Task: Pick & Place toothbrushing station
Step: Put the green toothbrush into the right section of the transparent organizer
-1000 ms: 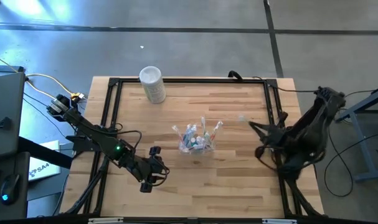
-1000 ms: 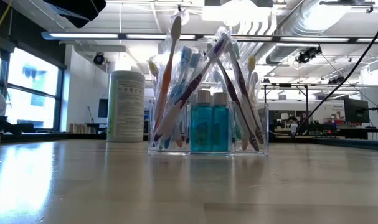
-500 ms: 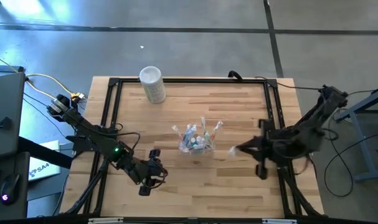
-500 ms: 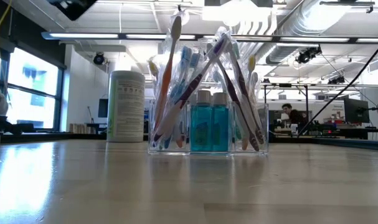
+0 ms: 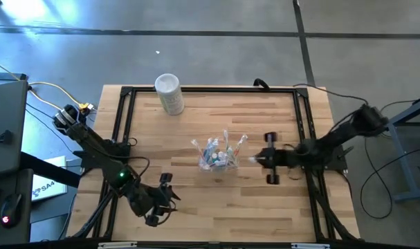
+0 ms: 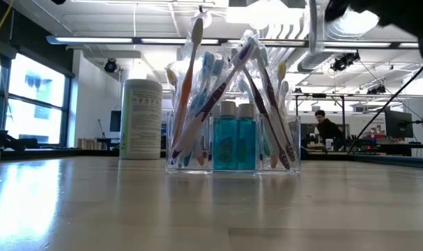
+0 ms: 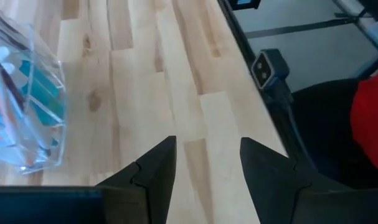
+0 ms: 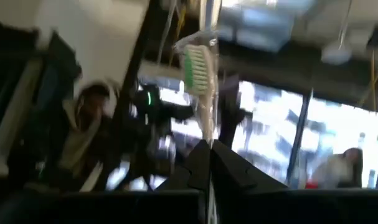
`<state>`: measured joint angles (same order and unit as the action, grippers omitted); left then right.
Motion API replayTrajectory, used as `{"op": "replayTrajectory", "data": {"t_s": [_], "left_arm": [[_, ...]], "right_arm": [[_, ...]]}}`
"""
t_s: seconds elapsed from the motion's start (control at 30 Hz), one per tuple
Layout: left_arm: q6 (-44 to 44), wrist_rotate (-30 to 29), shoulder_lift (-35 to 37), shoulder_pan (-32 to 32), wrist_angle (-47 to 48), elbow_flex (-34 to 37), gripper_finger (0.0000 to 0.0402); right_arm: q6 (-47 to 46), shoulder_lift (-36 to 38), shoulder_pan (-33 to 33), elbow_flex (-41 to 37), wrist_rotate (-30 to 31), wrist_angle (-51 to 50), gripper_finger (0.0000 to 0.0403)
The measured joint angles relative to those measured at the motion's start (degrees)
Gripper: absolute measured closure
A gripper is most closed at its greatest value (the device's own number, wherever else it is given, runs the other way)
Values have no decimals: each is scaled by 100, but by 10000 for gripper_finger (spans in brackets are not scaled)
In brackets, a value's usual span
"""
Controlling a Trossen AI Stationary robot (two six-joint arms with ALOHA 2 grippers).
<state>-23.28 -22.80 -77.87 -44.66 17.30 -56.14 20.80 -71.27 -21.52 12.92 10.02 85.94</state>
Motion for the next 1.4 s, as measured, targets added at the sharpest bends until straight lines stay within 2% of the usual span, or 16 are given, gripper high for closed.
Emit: {"op": "replayTrajectory", "data": {"t_s": [0.1,0.2,0.27,0.53,0.67,0.8,0.93,1.4], "left_arm": [[52,-180,0,1,58,8,229],[72,-347,2,3,40,97,229],[52,-404,2,3,-10,154,229],[-198,-374,2,1,-41,345,229],[-252,-308,2,-1,-39,345,229],[-269,-238,2,-1,-41,345,229],[-251,-242,2,-1,-44,345,229],[-208,-333,2,-1,-44,345,229]], "right_arm": [[-662,-582,316,192,-6,28,400],[-690,-1301,475,555,-51,12,400],[-659,-1509,537,833,68,49,400],[-1062,-1831,855,855,701,17,400],[-1430,-1820,824,855,1601,-207,400],[-1587,-1909,706,855,1798,-494,400],[-1641,-2085,584,855,2492,-557,400],[-2363,-3214,534,856,2826,-6,400]]}}
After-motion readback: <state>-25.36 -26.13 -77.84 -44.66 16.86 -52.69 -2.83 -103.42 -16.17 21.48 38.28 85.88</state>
